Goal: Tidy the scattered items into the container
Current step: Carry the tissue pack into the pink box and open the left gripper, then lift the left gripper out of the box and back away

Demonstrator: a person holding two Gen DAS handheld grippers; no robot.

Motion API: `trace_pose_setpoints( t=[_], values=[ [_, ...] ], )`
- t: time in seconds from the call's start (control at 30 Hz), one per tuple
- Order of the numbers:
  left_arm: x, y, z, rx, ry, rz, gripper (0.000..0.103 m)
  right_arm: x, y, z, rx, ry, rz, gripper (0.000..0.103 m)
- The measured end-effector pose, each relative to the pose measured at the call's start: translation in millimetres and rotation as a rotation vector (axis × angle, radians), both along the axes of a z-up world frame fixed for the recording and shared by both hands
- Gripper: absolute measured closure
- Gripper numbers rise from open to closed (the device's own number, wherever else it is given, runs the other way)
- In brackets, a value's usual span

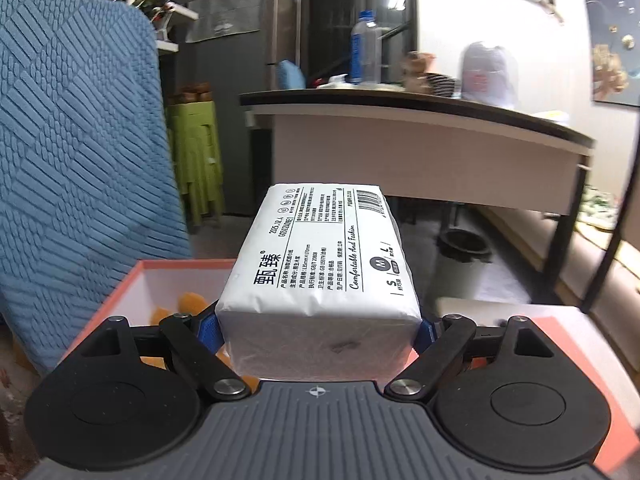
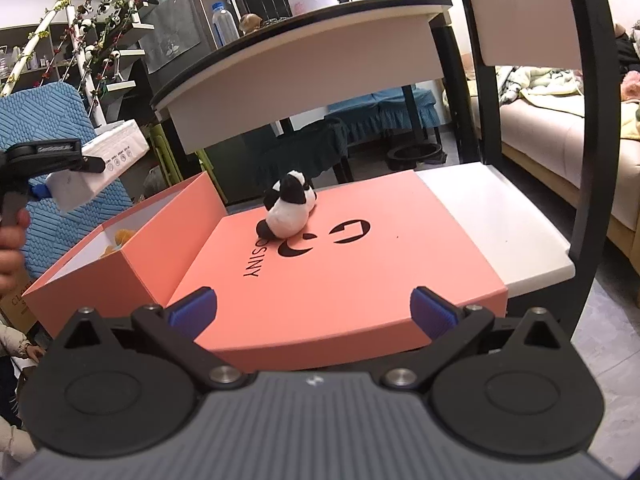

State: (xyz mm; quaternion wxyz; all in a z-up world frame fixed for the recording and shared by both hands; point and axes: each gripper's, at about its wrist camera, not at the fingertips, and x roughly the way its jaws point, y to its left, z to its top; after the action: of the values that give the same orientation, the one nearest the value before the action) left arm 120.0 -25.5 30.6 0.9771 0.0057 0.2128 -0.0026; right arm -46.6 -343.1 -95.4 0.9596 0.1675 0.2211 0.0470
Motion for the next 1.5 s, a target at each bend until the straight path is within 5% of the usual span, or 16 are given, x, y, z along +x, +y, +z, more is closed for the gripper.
trace_pose_setpoints(
  t=[0.23,0.43,1.07,1.37,1.5],
  values=[
    [62.6,12.9,1.5,0.031,0.106,0.042,0.015,2.0,-3.7,-0.8,-0.001,0.006,0.001,0.0],
    [113.1,18.0,-19.5,0.016,0.295,0.058,0.015,1.8,-7.9,-7.6,0.024,0.021,-0.004,0.0],
    [197.1,11.3,-82.5,0.041,0.613,0.068,0.015,-1.3,-26.7,-23.1,0.049,0.061,-0.044,0.0],
    [198.5,17.5,-88.6,0.113,0.591,0.06,0.005,-3.5,-26.1,-20.8,0.044,0.051,-0.044,0.0],
    [185.6,21.3,-78.8,0.086,0.538,0.038,0.002,-4.4,-25.3,-18.6,0.041,0.044,-0.043,0.0]
  ],
)
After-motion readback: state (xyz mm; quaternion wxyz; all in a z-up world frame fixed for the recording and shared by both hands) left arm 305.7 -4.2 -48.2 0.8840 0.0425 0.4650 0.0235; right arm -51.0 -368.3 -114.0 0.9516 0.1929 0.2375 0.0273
